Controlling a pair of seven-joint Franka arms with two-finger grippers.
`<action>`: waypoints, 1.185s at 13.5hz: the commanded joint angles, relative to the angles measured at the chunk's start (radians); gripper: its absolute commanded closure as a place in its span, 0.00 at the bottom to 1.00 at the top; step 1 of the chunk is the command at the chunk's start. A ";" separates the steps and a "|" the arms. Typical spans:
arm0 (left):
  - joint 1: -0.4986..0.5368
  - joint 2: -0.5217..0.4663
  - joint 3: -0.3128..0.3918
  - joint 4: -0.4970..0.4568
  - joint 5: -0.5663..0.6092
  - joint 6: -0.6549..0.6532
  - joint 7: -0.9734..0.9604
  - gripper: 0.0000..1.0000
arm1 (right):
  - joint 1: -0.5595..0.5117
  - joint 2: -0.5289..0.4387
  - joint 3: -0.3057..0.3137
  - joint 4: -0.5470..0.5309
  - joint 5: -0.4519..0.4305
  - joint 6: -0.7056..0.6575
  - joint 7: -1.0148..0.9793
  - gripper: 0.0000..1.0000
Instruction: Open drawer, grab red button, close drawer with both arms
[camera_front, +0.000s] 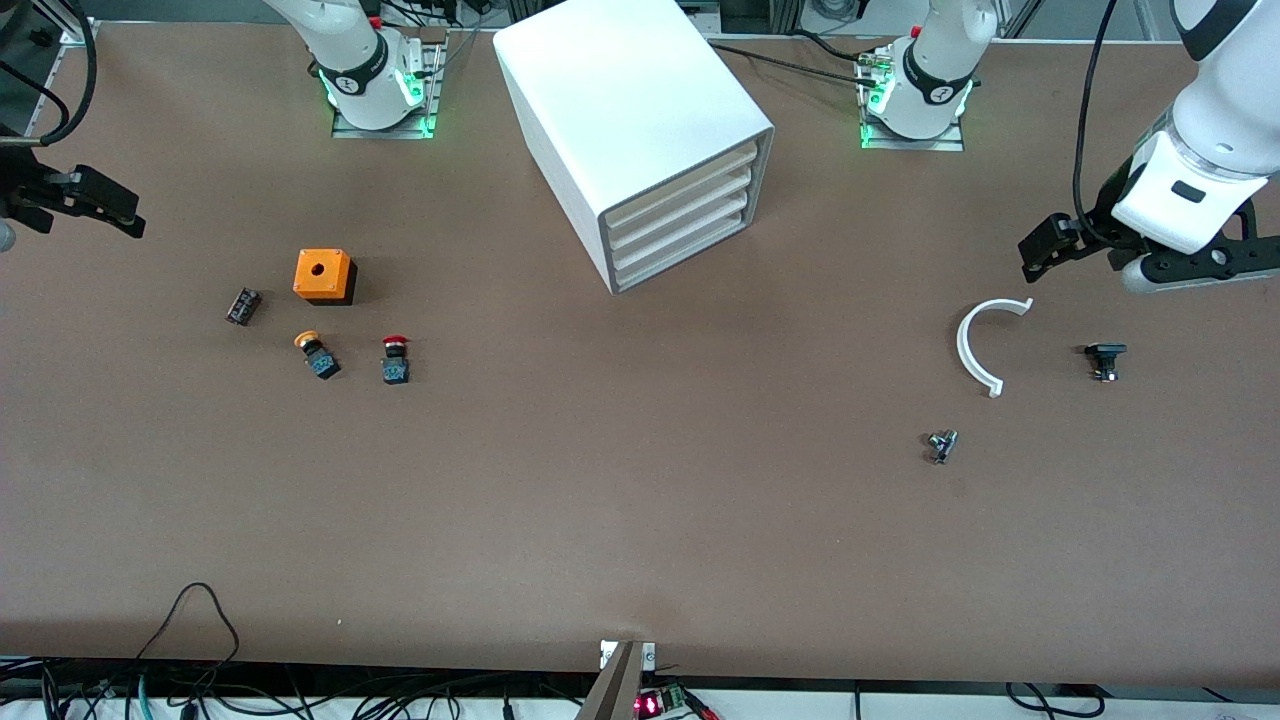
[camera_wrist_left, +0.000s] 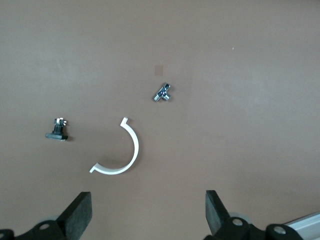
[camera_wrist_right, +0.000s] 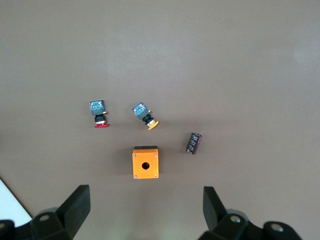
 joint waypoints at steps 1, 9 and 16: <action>0.005 -0.011 -0.003 0.005 -0.025 -0.034 0.021 0.00 | 0.001 -0.010 0.002 -0.007 0.016 0.000 0.032 0.00; 0.027 -0.036 0.003 0.013 -0.076 -0.063 0.029 0.00 | 0.003 -0.010 0.003 -0.001 0.019 -0.004 0.054 0.00; 0.028 -0.045 0.000 0.008 -0.065 -0.060 0.021 0.00 | 0.003 -0.008 0.003 -0.002 0.020 -0.006 0.058 0.00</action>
